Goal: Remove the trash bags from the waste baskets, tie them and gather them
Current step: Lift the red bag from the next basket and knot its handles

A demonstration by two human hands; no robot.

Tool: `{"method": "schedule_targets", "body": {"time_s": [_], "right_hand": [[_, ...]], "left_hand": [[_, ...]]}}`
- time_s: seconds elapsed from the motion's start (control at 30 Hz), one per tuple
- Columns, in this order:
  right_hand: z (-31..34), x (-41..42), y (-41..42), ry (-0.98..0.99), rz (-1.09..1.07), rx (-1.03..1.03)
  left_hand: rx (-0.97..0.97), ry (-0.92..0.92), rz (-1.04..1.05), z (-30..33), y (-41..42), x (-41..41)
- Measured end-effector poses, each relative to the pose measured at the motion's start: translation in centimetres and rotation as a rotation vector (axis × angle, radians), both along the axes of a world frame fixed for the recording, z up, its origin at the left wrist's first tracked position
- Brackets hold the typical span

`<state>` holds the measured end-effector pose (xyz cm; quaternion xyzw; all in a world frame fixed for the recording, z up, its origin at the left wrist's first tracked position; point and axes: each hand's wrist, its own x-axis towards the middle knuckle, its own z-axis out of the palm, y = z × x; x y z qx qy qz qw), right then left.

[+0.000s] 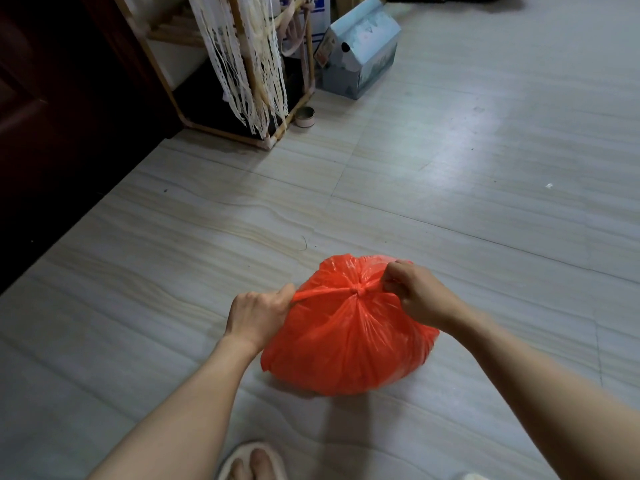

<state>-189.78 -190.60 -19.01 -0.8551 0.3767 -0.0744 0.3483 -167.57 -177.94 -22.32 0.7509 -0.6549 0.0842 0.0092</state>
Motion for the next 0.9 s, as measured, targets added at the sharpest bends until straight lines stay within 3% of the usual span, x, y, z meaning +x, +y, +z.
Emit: {"method": "schedule_targets", "body": {"time_s": [0.07,0.17,0.33,0.5,0.63,0.73,0.9], "right_hand": [[-0.4,0.8,-0.8,0.030,0.000,0.020],[-0.7,2.2,-2.6,0.039,-0.029,0.094],[-0.8,3.2,-5.2,-0.033,-0.094,0.271],[1.7,1.6,-2.1,-0.026,-0.249,0.447],[6.4,-0.8,0.9,0.083,-0.430,0.559],[12.9,-3.8,1.7,0.147,-0.594,0.631],[26.9,-9.6,-0.4,0.167,-0.670,0.661]], "left_hand": [[0.020,0.060,0.029,-0.8,-0.7,0.4],[0.059,0.296,0.185,-2.6,-2.7,1.4],[0.035,0.912,0.490,-3.8,-7.2,1.7],[0.172,0.774,0.554,0.4,-7.2,-0.7],[0.407,0.753,0.547,7.9,-5.9,-4.7],[0.548,0.812,0.491,16.0,-5.4,-7.7],[0.469,0.892,0.436,31.2,-8.1,-11.9]]}}
